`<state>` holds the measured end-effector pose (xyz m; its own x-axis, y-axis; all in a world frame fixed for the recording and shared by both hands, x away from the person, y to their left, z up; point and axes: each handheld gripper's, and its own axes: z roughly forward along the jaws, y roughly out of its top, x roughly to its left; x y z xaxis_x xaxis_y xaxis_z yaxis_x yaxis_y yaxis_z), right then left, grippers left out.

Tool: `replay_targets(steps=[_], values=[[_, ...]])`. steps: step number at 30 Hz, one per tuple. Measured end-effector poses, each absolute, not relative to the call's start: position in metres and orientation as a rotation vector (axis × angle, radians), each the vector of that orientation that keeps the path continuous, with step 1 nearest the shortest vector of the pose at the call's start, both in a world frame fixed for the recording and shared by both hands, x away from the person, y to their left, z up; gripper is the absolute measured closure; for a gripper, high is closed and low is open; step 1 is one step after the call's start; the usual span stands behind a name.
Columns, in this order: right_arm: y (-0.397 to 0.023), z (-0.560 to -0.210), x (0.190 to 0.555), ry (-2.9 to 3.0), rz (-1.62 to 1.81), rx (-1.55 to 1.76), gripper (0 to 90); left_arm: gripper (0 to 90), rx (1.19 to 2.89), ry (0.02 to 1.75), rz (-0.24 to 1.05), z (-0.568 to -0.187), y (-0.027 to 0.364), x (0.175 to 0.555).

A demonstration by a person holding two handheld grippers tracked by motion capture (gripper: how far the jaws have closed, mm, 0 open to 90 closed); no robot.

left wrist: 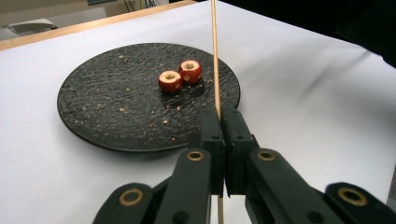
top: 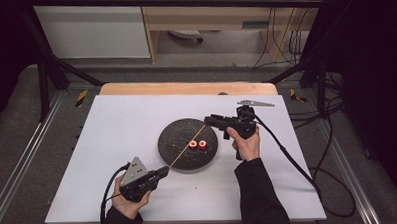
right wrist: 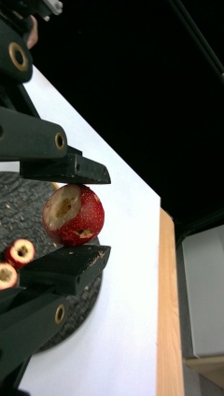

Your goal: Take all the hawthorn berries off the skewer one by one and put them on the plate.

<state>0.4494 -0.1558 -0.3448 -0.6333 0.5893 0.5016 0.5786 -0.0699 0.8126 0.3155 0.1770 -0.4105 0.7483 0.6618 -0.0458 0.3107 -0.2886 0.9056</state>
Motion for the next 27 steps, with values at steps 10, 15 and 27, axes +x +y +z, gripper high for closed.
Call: replay_targets(steps=[10, 15, 27], values=[[-0.163, -0.34, 0.458, 2.094, 1.806, 1.351, 59.4, 88.0, 1.864, 0.789, 0.421, -0.412, 0.191, 0.318], [-0.154, -0.35, 0.459, 2.122, 1.757, 1.342, 59.4, 88.0, 1.849, 0.805, 0.423, -0.411, 0.196, 0.321], [-0.125, -0.397, 0.471, 2.218, 1.598, 1.371, 59.4, 88.0, 1.849, 0.822, 0.421, -0.412, 0.199, 0.324]])
